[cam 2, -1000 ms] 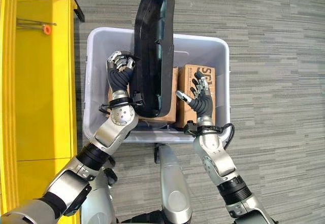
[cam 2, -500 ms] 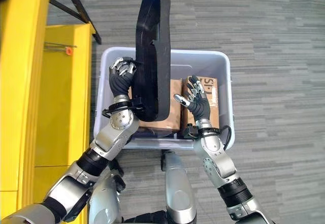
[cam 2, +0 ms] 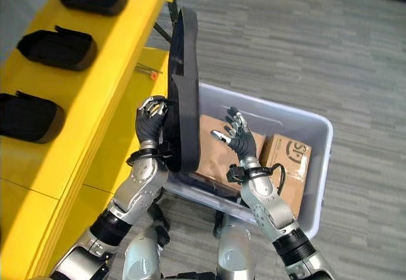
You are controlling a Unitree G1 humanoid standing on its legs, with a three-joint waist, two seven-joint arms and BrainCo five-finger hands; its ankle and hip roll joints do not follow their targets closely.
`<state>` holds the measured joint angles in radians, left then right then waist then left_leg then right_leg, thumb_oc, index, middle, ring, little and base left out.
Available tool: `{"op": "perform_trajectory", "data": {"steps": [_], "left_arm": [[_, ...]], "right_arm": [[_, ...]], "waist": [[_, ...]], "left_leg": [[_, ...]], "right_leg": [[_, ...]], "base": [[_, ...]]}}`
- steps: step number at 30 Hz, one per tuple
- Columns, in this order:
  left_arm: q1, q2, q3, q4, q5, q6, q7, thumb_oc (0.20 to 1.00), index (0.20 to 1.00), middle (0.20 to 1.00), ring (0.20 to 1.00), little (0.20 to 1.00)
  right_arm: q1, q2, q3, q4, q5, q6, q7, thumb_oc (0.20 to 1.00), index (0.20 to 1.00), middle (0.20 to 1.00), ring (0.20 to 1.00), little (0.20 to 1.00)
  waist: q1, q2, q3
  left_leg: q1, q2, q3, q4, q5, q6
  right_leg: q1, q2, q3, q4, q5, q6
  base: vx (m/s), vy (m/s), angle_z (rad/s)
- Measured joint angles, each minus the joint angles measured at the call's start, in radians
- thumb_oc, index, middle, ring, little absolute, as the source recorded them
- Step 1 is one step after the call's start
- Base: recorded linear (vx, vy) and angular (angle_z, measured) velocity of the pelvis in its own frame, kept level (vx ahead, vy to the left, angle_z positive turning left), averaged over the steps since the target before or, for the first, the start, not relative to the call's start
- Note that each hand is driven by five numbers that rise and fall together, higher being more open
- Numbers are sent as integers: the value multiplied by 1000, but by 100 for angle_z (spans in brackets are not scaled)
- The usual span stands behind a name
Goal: Move parts from the plastic box to the shelf.
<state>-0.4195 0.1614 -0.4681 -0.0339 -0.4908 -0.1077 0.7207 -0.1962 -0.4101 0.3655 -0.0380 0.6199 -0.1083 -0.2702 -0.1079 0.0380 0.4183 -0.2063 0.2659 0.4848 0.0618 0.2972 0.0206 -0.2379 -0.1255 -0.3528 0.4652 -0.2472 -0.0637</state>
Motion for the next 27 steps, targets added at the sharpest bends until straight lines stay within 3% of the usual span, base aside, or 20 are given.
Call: {"op": "perform_trajectory", "data": {"steps": [1,2,3,5,11,15,21,24,27], "left_arm": [[-2,21,-12,-17,1,0,-9,200,200,200,200,200],[11,62,-19,-44,1,0,-15,200,200,200,200,200],[11,78,-18,-43,2,0,-15,200,200,200,200,200],[7,86,-10,-44,13,3,-23,200,200,200,200,200],[16,99,8,-50,13,14,-18,200,200,200,200,200],[53,108,15,-50,13,17,-15,200,200,200,200,200],[162,111,68,-50,12,15,-19,200,200,200,200,200],[196,111,85,-52,12,14,-25,200,200,200,200,200],[203,116,87,-52,13,17,-45,200,200,200,200,200]], "right_arm": [[2,5,1,9,7,0,-1,1000,1000,1000,1000,1000],[-4,35,13,35,19,4,-1,1000,1000,1000,1000,1000],[-6,49,14,33,24,3,-2,1000,1000,1000,1000,1000],[-1,45,26,32,24,-5,-12,1000,1000,1000,1000,1000],[-13,59,52,63,24,-17,-25,1000,1000,1000,1000,1000],[-17,70,85,101,24,-16,-17,1000,1000,1000,1000,1000],[-22,84,113,109,24,3,-8,1000,1000,1000,1000,1000],[-22,86,120,110,24,14,-8,1000,1000,1000,1000,1000],[-19,87,125,116,24,17,-11,1000,1000,1000,1000,1000]], "waist": [[-27,-15,0],[20,-59,-8],[15,-64,-11],[-12,-63,-17],[32,-67,-25],[72,-64,-28],[131,-18,-67],[161,-8,-84],[164,-7,-85]], "left_leg": [[-18,-16,7,-28,72,-49],[-10,17,125,153,-98,-18],[18,30,181,226,-158,-30],[124,4,231,247,-252,-37],[155,-65,188,105,-270,-11],[158,-88,163,82,-274,3],[155,-105,138,63,-269,8],[157,-111,126,50,-260,5],[161,-126,77,36,-248,9]], "right_leg": [[10,-12,5,-43,17,-24],[35,-39,-25,-86,55,-26],[70,-44,-49,-122,71,-19],[150,-63,-115,-164,86,0],[169,-71,-168,-176,107,33],[177,-79,-174,-189,118,57],[181,-88,-179,-188,123,80],[187,-88,-187,-191,125,82],[220,-82,-197,-194,121,90]], "base": [[-106,-52,129],[-118,-38,103],[-120,13,67],[-93,50,104],[-120,110,44],[-117,98,17],[-133,85,10],[-112,67,14],[6,38,45]]}}
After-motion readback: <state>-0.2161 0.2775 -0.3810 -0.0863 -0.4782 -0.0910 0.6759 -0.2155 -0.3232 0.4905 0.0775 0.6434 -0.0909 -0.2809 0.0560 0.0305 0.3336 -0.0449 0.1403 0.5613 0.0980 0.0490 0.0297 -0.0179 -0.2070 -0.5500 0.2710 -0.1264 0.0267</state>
